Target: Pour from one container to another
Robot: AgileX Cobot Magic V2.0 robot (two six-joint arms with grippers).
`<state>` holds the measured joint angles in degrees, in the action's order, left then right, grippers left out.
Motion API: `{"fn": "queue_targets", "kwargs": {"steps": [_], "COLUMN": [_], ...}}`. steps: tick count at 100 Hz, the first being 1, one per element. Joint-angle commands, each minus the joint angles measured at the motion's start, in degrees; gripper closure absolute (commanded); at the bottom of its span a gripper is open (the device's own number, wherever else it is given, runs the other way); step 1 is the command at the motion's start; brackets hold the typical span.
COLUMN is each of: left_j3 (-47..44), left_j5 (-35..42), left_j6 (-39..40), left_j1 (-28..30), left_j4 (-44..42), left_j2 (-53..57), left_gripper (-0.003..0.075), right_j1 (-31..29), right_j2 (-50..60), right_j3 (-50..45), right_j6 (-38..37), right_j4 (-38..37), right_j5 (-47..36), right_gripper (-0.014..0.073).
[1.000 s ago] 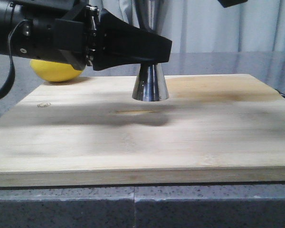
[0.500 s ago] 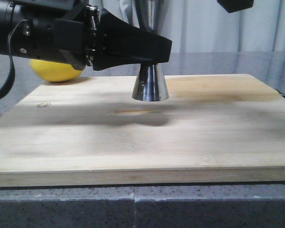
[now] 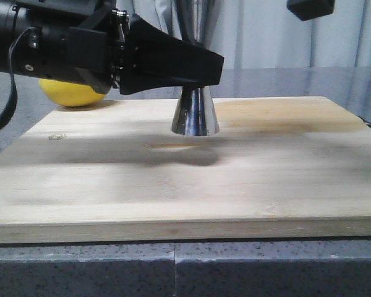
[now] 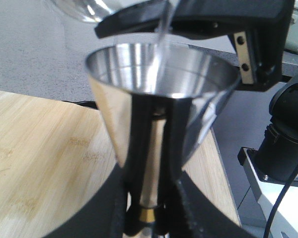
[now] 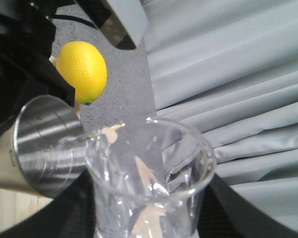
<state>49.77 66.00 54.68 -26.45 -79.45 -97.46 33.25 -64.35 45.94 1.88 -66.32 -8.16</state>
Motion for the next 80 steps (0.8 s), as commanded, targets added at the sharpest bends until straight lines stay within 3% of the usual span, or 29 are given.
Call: {"fn": "queue_targets", "kwargs": {"steps": [1,80], "left_j3": [1.67,1.67], "left_j5": [4.87,6.21], "left_j6": [0.68,0.68], "left_j1": [0.06,0.06], "left_j4": [1.42,0.96], "left_j2": [2.73,2.73], "left_gripper": [0.0739,0.0739], "right_j1": [0.26,0.26], "right_j2": [0.9,0.9], "right_j3": [2.24,2.24], "right_j6": [0.25,0.25], "right_j4": [-0.66,-5.15], "right_j5": [-2.03,-1.29], "right_gripper": [0.0399,0.0399]}}
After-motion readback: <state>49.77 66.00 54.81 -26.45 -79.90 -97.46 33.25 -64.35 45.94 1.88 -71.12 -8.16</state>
